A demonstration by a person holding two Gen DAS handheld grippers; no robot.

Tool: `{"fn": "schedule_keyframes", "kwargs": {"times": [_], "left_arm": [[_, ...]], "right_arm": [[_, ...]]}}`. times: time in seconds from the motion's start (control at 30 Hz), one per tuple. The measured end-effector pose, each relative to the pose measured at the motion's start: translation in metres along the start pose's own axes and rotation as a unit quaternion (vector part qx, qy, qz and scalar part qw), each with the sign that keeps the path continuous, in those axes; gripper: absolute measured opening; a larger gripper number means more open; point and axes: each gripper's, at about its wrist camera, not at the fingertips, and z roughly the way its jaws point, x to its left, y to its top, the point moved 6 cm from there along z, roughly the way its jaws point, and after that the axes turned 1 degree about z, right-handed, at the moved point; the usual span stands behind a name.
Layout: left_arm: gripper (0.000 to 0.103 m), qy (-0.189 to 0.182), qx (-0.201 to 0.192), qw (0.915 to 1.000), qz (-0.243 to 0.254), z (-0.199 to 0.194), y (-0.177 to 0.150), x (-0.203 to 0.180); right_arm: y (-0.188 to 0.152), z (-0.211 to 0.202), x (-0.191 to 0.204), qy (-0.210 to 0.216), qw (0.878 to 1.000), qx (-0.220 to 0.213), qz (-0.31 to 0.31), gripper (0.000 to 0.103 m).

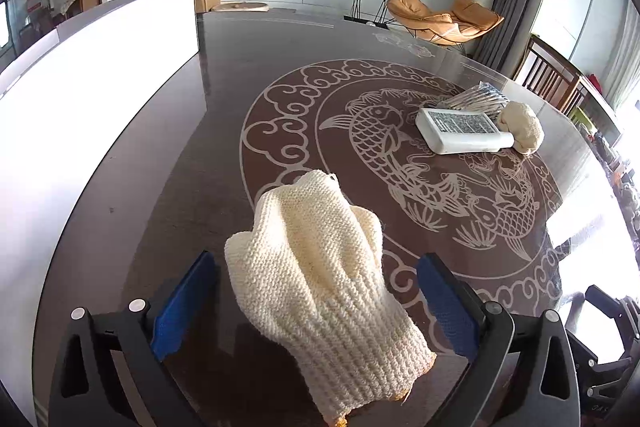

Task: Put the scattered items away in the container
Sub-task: 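Grasp the white tube with the right tool while the left tool holds the glove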

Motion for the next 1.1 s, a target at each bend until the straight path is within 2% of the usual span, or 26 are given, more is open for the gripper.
{"fn": "schedule_keyframes", "kwargs": {"times": [0.4,0.9,1.0,1.1], "left_arm": [[0.103,0.043,0.02,0.9983,0.036,0.007,-0.003,-0.007],[0.103,0.043,0.02,0.9983,0.035,0.007,-0.003,-0.006],[0.103,0.043,0.02,0.9983,0.035,0.007,-0.003,-0.006],[0.103,0.043,0.02,0.9983,0.034,0.007,-0.003,-0.005]], "right_arm": [[0.0,0.0,0.0,0.0,1.0,0.0,0.0,0.09],[0.001,0.0,0.0,0.001,1.0,-0.001,0.001,0.09],[0.022,0.011,-0.005,0.026,0.999,0.007,0.03,0.09],[0.072,0.027,-0.016,0.068,0.992,-0.003,0.108,0.09]]}}
